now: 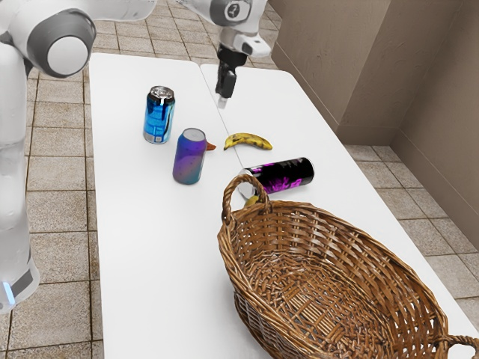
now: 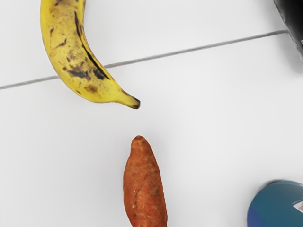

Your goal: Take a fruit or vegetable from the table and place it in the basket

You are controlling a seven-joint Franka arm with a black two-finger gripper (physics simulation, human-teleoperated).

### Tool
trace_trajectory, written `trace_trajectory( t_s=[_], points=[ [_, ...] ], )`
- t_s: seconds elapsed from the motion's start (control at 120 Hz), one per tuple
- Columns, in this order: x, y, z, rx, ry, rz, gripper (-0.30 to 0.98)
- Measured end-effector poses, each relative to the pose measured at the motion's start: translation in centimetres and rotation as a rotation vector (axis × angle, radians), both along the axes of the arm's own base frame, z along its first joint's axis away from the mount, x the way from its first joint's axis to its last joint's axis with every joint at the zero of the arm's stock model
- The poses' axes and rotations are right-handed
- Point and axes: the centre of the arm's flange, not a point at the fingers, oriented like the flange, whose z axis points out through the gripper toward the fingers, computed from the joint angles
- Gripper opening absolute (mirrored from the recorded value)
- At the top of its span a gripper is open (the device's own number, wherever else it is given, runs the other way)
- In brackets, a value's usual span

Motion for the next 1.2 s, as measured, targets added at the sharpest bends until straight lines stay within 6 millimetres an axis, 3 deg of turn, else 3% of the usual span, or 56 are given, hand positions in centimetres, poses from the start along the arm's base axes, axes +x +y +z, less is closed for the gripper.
trace_trajectory(
  t_s=[0.092, 0.317, 0.383, 0.508, 0.575, 0.633, 0.758, 0.867, 1.033, 1.2],
  points=[
    [0.7, 0.4, -1.3, -0.017, 0.004, 0.088, 0.69],
    [0.8, 1.9, -1.3, -0.018, -0.016, 0.312, 0.69],
    [1.7, 1.4, -2.6, -0.016, 0.005, 0.35, 0.69],
    [4.5, 0.1, -6.9, -0.001, 0.06, 0.383, 0.68],
    [5.2, -0.1, -7.5, 0.007, 0.057, 0.391, 0.68],
    [4.9, 1.1, -7.2, 0.013, 0.045, 0.415, 0.68],
    [4.0, 3.1, -6.4, 0.012, 0.021, 0.42, 0.69],
    [5.2, 2.3, -4.4, 0.02, -0.032, 0.352, 0.69],
    [7.4, 0.3, -6.1, 0.063, -0.035, 0.218, 0.69],
    [8.6, 0.8, -8.0, 0.13, -0.041, 0.169, 0.69]
  ],
)
